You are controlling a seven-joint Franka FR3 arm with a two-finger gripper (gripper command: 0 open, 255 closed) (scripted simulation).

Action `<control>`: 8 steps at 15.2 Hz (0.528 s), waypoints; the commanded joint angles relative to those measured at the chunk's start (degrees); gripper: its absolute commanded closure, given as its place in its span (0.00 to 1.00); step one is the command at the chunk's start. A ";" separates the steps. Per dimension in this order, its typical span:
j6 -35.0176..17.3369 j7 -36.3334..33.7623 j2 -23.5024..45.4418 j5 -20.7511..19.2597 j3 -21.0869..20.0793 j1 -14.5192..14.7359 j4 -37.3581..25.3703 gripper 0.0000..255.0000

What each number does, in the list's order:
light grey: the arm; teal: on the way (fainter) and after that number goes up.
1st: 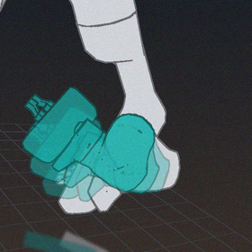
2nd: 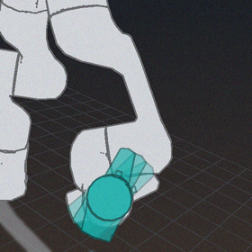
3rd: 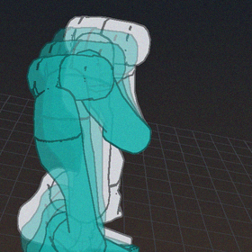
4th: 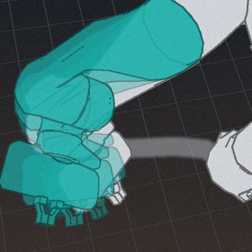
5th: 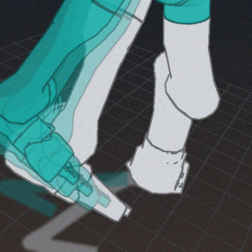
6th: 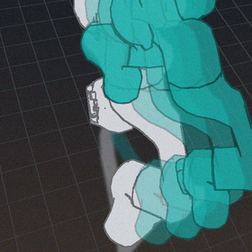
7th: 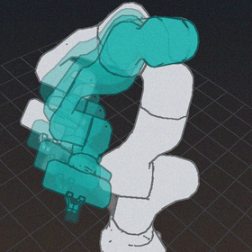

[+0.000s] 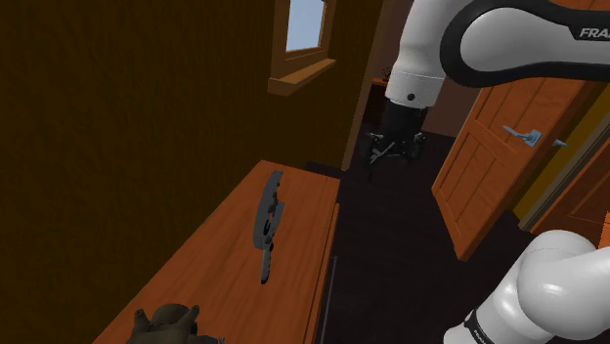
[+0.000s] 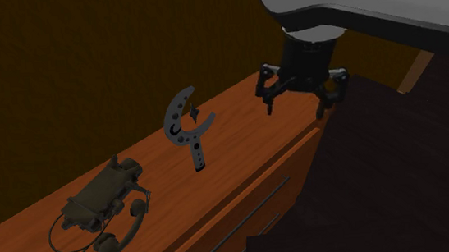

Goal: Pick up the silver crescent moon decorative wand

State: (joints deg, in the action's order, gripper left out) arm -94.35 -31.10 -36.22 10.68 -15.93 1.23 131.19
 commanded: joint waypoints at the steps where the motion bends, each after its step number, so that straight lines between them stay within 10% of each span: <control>1: -1.18 -4.80 3.04 1.60 -2.60 -0.20 -2.73 0.00; 8: -5.50 -20.22 13.53 3.75 -10.71 -1.57 -12.24 0.00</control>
State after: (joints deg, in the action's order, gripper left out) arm -99.10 -48.95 -24.45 14.36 -25.52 -0.04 120.47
